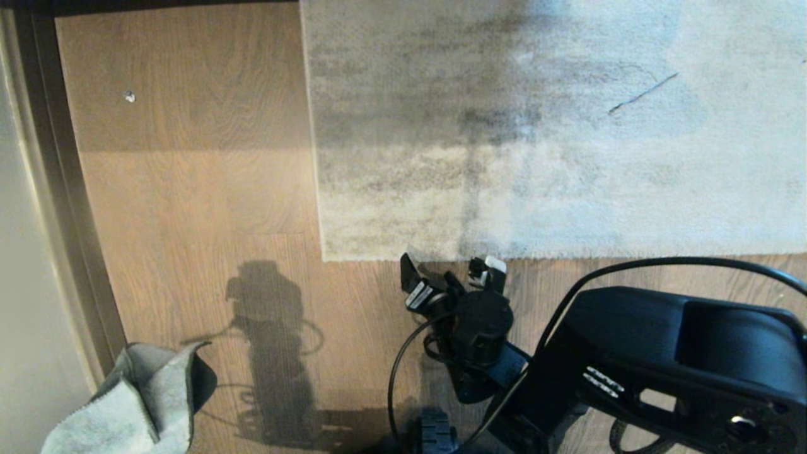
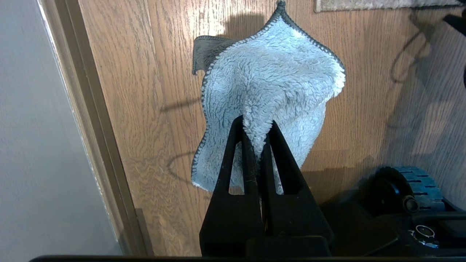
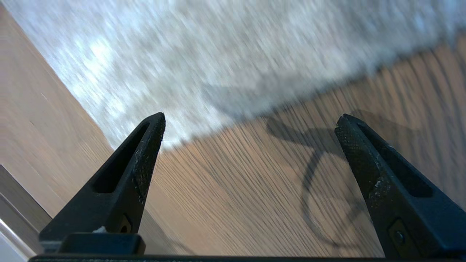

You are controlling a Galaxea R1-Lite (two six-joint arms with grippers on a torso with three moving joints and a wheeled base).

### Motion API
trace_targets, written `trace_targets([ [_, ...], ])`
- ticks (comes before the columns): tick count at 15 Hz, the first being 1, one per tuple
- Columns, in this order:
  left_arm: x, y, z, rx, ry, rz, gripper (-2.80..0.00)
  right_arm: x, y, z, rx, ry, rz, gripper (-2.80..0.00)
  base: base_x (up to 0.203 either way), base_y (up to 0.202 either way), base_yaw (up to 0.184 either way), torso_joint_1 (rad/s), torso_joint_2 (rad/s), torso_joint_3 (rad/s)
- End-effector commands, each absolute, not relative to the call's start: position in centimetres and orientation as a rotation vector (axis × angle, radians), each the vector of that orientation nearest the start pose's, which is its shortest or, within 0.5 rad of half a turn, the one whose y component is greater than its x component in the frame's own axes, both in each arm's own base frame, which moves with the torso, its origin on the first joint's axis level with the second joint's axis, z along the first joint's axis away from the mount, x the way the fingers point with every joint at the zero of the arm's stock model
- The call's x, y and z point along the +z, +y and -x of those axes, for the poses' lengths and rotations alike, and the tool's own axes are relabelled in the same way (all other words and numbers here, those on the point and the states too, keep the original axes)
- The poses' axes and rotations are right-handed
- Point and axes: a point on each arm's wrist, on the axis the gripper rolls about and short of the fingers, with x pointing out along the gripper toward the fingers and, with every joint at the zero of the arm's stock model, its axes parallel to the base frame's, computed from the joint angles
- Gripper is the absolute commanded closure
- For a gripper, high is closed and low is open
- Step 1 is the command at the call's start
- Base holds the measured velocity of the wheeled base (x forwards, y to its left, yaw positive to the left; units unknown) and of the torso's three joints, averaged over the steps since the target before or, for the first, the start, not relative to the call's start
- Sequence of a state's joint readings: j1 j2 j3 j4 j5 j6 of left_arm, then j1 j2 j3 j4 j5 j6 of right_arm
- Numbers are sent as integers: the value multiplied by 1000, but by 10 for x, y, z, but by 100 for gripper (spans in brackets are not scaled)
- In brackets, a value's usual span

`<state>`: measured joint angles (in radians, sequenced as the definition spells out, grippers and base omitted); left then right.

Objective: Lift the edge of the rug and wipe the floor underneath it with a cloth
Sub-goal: Lift up the carpet

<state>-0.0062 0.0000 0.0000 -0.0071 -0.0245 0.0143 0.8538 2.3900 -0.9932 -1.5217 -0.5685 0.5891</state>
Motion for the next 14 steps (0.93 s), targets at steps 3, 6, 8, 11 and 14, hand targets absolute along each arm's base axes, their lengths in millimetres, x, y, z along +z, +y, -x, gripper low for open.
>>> trace_targets([
  [3,76,0,23,-31,-8,-14,0,80,316,-294,329,-105,-751,-280,0,0,0,0,0,0],
  [6,76,0,23,-31,-8,-14,0,82,319,-296,335,-115,-764,-280,0,0,0,0,0,0],
  [8,76,0,23,-31,-8,-14,0,77,320,-296,337,-105,-760,-280,0,0,0,0,0,0],
  [11,76,0,23,-31,-8,-14,0,70,323,-297,339,-97,-759,-280,0,0,0,0,0,0],
  [14,76,0,23,-31,-8,-14,0,68,329,-291,373,-79,-755,-280,0,0,0,0,0,0],
])
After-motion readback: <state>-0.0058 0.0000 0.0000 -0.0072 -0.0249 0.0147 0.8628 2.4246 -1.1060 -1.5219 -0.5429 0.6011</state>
